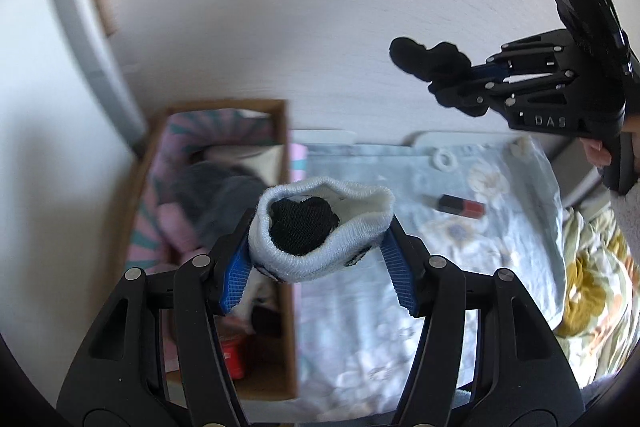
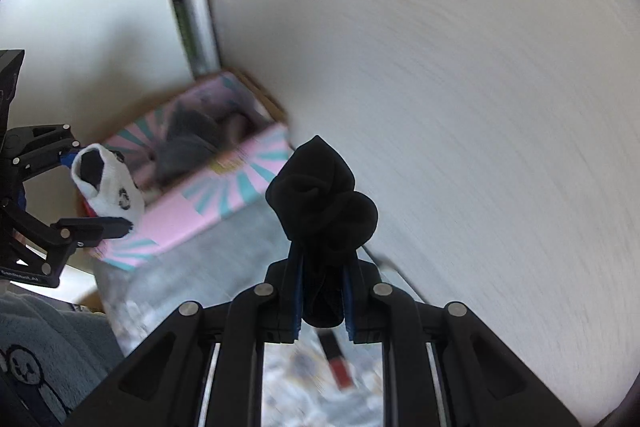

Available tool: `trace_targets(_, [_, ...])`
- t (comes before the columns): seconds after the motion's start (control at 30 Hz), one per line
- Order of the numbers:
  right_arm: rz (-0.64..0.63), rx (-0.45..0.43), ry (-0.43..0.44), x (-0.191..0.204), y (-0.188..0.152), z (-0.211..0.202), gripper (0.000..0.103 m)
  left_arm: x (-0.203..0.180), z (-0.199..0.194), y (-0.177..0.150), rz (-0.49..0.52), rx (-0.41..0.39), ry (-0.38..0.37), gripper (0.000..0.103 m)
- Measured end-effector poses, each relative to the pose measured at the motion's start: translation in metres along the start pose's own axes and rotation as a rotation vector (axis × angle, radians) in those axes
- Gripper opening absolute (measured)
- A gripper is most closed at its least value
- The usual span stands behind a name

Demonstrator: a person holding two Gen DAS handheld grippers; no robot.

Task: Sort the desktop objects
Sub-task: 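Lift the sock and black item and carry them over the box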

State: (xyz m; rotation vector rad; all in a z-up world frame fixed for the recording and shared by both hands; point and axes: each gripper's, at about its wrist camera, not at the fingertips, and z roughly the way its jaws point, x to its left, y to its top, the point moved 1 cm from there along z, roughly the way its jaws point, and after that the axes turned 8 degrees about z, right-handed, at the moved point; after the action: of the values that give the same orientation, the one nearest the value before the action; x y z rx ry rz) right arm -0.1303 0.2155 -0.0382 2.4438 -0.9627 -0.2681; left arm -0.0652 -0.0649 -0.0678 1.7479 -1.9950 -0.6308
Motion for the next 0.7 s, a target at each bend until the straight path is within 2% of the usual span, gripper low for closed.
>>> trace_targets(0.13, [-0.068, -0.002, 0.052, 0.042, 0.029, 0.018, 0.015, 0.028, -0.008, -0.012, -0.038, 0.008, 0.042, 0.056])
trace_targets(0.33, [-0.147, 0.016, 0.123, 0.089, 0.055, 0.045, 0.015, 0.062, -0.01, -0.038, -0.094, 0.038, 0.076, 0.057])
trace_targets(0.7, [-0.217, 0.086, 0.211, 0.143, 0.078, 0.098, 0.015, 0.087, -0.005, -0.059, -0.134, 0.073, 0.099, 0.057])
